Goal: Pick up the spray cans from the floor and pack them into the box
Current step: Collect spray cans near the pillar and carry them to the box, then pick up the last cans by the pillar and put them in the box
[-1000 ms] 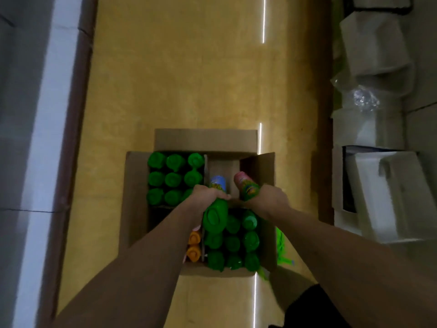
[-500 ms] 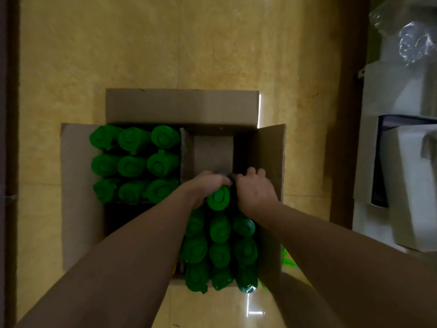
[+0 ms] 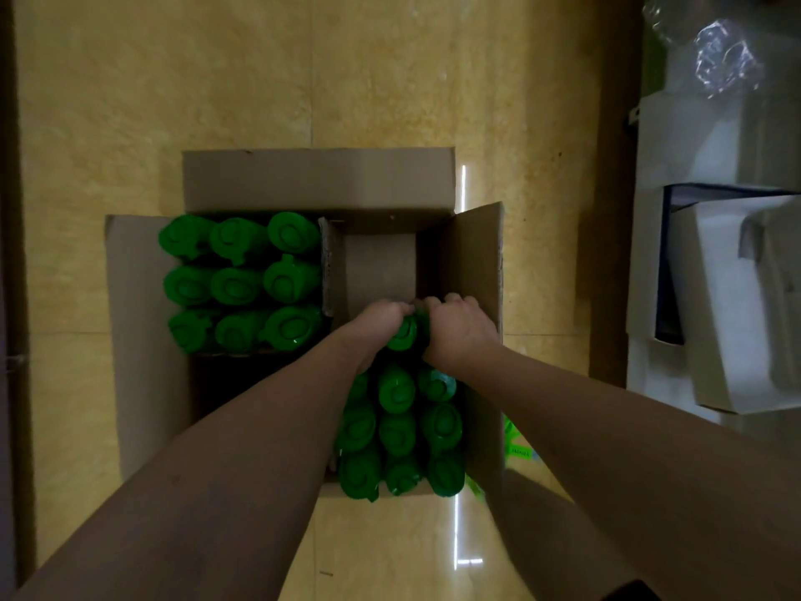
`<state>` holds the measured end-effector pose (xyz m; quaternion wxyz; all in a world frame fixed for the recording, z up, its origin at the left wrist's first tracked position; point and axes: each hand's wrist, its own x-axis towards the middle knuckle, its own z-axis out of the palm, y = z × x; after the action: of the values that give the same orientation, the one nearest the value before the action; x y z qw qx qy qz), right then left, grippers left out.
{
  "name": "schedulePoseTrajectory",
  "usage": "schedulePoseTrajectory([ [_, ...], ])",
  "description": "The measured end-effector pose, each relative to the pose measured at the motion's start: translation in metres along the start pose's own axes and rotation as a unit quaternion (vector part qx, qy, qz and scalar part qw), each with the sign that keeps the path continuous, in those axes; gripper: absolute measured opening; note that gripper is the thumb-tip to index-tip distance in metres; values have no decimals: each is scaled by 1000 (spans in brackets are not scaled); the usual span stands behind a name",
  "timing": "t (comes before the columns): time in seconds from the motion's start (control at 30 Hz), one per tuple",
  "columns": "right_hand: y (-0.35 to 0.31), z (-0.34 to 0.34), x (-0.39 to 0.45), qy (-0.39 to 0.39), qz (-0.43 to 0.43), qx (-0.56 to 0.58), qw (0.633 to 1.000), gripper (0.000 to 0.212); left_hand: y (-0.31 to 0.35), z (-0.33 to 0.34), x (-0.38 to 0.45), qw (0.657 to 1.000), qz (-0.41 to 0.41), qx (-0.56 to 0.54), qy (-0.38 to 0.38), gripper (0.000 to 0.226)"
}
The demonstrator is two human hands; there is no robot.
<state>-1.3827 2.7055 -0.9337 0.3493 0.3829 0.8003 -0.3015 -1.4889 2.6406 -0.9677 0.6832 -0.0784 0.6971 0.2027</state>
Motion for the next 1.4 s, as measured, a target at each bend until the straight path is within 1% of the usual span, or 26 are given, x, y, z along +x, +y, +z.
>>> schedulePoseTrajectory([
  [0.13,-12,-14,-29,20,14,2,1000,55,3,-5,-30,998,50,23,19,39],
  [0.27,-33,-32,-69,51,26,0,998,55,8,-18,-78,990,102,93,31,47],
  [0.37,-57,-52,-98,74,29,8,997,55,9,-34,-118,978,131,137,90,64],
  [0.4,-67,-61,-110,82,29,9,996,54,9,-42,-133,971,145,156,111,67],
  [0.47,-84,-78,-136,98,29,9,995,55,10,-57,-167,951,186,205,140,63],
  [0.57,-113,-102,-170,126,18,2,992,63,15,-82,-223,907,250,291,173,62],
  [0.63,-135,-114,-191,149,13,-1,989,63,15,-99,-257,877,279,338,197,62],
  [0.7,-158,-121,-210,167,15,-3,986,62,13,-116,-282,856,291,366,218,68],
  [0.77,-180,-126,-230,182,18,-6,983,60,10,-134,-306,846,294,382,227,74],
  [0.9,-227,-139,-271,225,31,-1,974,60,11,-166,-359,829,316,394,241,75],
  [1.07,-272,-148,-334,275,52,29,960,63,4,-181,-431,796,351,425,248,81],
  [1.17,-285,-162,-374,299,56,34,952,66,5,-185,-484,773,372,433,276,83],
  [1.23,-286,-176,-399,318,40,47,946,65,7,-184,-515,762,380,430,300,83],
  [1.4,-271,-210,-443,371,-26,36,928,65,1,-165,-569,762,389,374,357,82],
])
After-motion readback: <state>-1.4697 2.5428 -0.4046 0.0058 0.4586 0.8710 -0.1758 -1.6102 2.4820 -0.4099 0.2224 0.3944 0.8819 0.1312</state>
